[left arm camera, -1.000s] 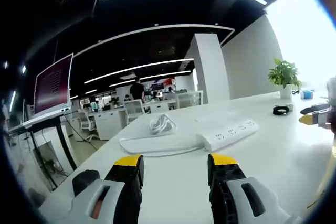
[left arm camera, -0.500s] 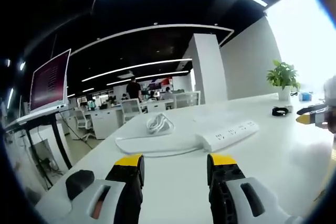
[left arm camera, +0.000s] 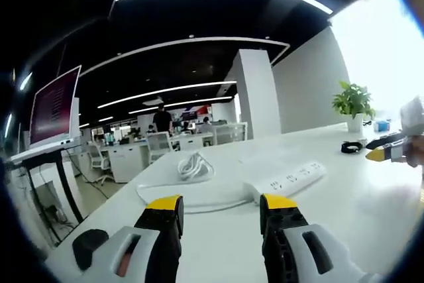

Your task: Straighten the power strip on the desk, plug the charger into it

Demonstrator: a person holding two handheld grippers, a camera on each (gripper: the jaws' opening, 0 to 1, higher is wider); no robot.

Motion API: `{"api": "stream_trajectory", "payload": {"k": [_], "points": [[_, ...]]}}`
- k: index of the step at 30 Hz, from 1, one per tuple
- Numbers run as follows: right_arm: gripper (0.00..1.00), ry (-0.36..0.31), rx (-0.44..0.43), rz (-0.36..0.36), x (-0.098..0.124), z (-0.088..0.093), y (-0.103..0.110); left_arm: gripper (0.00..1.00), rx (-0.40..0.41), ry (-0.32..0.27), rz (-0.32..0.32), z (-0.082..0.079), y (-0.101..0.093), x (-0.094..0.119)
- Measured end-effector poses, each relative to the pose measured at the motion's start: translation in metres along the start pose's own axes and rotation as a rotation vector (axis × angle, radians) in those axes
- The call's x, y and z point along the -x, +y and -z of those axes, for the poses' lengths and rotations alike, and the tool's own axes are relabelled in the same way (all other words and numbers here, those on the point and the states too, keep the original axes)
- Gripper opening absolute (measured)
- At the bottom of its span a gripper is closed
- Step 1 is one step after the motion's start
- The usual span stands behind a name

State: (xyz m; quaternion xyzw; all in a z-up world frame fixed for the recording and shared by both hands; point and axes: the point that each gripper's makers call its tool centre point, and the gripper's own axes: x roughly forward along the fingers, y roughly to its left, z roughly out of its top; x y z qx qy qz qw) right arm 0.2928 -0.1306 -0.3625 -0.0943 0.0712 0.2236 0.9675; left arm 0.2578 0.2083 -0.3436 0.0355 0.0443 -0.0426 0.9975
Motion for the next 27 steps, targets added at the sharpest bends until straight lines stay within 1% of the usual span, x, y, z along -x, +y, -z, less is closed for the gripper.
{"api": "stream_trajectory", "payload": {"k": [3, 6, 11, 13, 15, 19, 24, 27], "points": [[0.36, -0.006, 0.005, -0.011, -0.005, -0.004, -0.001, 0.47, 0.001, -0.006, 0.011, -0.003, 0.000, -0.004], [0.36, 0.004, 0.017, -0.023, -0.009, -0.005, 0.001, 0.46, 0.022, -0.006, 0.038, -0.003, -0.003, -0.009], [0.36, -0.007, 0.008, -0.043, -0.015, -0.008, 0.004, 0.46, 0.031, -0.002, 0.068, -0.003, -0.006, -0.017], [0.36, -0.005, 0.012, -0.059, -0.017, -0.009, 0.007, 0.46, 0.072, -0.006, 0.117, -0.003, -0.012, -0.021], [0.36, -0.008, 0.016, -0.067, -0.020, -0.012, 0.008, 0.46, 0.071, -0.013, 0.131, -0.005, -0.013, -0.025], [0.36, -0.007, 0.032, -0.083, -0.028, -0.015, 0.008, 0.46, 0.051, -0.007, 0.134, -0.006, -0.013, -0.032], [0.35, 0.015, 0.059, -0.095, -0.036, -0.012, 0.009, 0.46, 0.069, -0.010, 0.152, -0.008, -0.015, -0.036], [0.35, 0.025, 0.059, -0.108, -0.043, -0.011, 0.008, 0.46, 0.051, -0.005, 0.145, -0.010, -0.014, -0.042]]}}
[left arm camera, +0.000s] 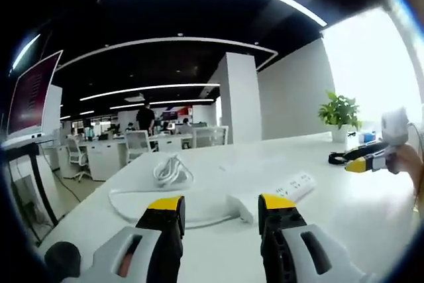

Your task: Straighten the power strip on the desk, plug the charger into it

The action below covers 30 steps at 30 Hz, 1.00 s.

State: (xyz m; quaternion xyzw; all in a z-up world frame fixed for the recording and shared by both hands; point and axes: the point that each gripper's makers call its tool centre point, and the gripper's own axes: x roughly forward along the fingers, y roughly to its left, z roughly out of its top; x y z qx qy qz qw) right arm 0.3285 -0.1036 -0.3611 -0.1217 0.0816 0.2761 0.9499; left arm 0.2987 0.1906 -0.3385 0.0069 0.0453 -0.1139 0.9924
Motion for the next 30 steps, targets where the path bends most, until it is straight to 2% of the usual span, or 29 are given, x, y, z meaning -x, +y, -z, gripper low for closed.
{"api": "stream_trajectory", "payload": {"k": [7, 18, 21, 30], "points": [[0.34, 0.010, -0.001, -0.004, -0.009, 0.003, -0.011, 0.46, -0.001, 0.017, 0.032, 0.002, 0.000, -0.012], [0.33, 0.007, 0.001, -0.017, -0.015, 0.000, -0.021, 0.45, -0.007, 0.048, 0.044, 0.003, 0.004, -0.024], [0.33, 0.011, 0.005, -0.030, -0.018, 0.000, -0.021, 0.44, 0.019, 0.054, 0.078, 0.004, -0.001, -0.029], [0.33, 0.022, 0.002, -0.054, -0.032, -0.005, -0.018, 0.44, -0.001, 0.055, 0.102, -0.006, -0.007, -0.040]]}}
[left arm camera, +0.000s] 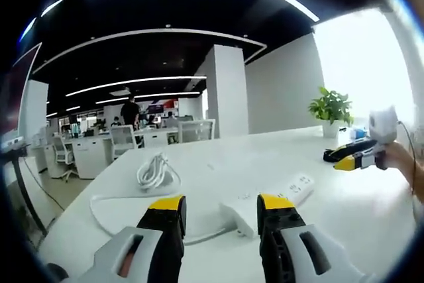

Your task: Straighten the power strip on the desk, plug the charger into it

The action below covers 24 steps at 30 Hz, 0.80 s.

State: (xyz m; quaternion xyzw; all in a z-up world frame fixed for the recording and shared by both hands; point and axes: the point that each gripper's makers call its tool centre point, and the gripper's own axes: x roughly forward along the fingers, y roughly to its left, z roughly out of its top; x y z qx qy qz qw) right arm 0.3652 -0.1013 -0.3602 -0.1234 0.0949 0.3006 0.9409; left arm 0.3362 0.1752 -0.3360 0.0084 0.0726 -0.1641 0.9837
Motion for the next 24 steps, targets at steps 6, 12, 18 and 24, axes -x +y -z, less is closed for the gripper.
{"api": "stream_trajectory", "payload": {"k": [6, 12, 18, 24], "points": [[0.32, 0.017, -0.003, -0.011, -0.009, 0.000, -0.002, 0.44, -0.016, 0.005, 0.001, -0.005, 0.001, -0.005], [0.32, 0.026, -0.006, -0.012, -0.015, 0.001, -0.004, 0.44, -0.030, 0.012, 0.009, -0.009, 0.000, -0.009], [0.32, 0.038, -0.008, -0.019, -0.020, 0.002, -0.004, 0.44, -0.034, 0.012, 0.006, -0.015, 0.002, -0.014], [0.32, 0.041, -0.009, -0.026, -0.026, 0.001, -0.005, 0.44, -0.030, 0.016, -0.002, -0.019, 0.009, -0.020]]}}
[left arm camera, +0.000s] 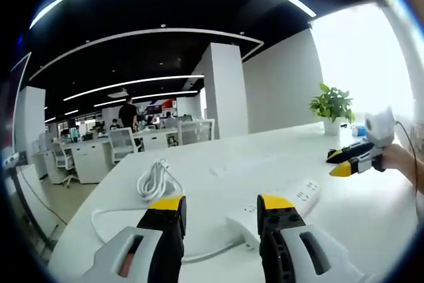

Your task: Straighten the power strip on the desk, plug the charger into it

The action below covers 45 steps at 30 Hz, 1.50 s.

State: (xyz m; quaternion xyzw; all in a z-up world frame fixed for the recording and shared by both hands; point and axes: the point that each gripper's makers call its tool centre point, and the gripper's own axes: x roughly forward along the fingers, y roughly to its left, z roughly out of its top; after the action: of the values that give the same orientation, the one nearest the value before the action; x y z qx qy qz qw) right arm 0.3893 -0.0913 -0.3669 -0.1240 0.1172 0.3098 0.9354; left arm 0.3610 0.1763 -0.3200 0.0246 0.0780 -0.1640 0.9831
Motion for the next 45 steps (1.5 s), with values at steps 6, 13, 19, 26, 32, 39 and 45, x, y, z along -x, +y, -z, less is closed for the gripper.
{"api": "stream_trajectory", "payload": {"k": [6, 13, 19, 26, 32, 39, 45], "points": [[0.31, 0.002, 0.002, 0.000, -0.005, -0.004, -0.001, 0.44, -0.009, -0.003, -0.015, -0.007, 0.008, -0.005], [0.30, -0.002, -0.009, -0.011, -0.012, -0.007, -0.002, 0.44, -0.024, 0.003, -0.024, -0.010, 0.015, -0.009], [0.30, 0.000, -0.020, -0.020, -0.017, -0.009, -0.002, 0.44, -0.016, -0.004, -0.037, -0.017, 0.022, -0.014], [0.30, -0.013, -0.057, -0.045, -0.020, -0.013, -0.004, 0.44, -0.015, -0.002, -0.028, -0.011, 0.025, -0.020], [0.30, -0.006, -0.046, -0.048, -0.030, -0.011, -0.010, 0.44, -0.016, 0.030, -0.007, 0.005, 0.026, -0.025], [0.28, -0.011, -0.094, -0.075, -0.040, -0.008, -0.014, 0.43, -0.066, 0.042, 0.067, 0.015, 0.021, -0.035], [0.28, -0.015, -0.043, -0.112, -0.043, 0.002, -0.012, 0.41, -0.065, 0.050, 0.169, 0.027, 0.004, -0.039]]}}
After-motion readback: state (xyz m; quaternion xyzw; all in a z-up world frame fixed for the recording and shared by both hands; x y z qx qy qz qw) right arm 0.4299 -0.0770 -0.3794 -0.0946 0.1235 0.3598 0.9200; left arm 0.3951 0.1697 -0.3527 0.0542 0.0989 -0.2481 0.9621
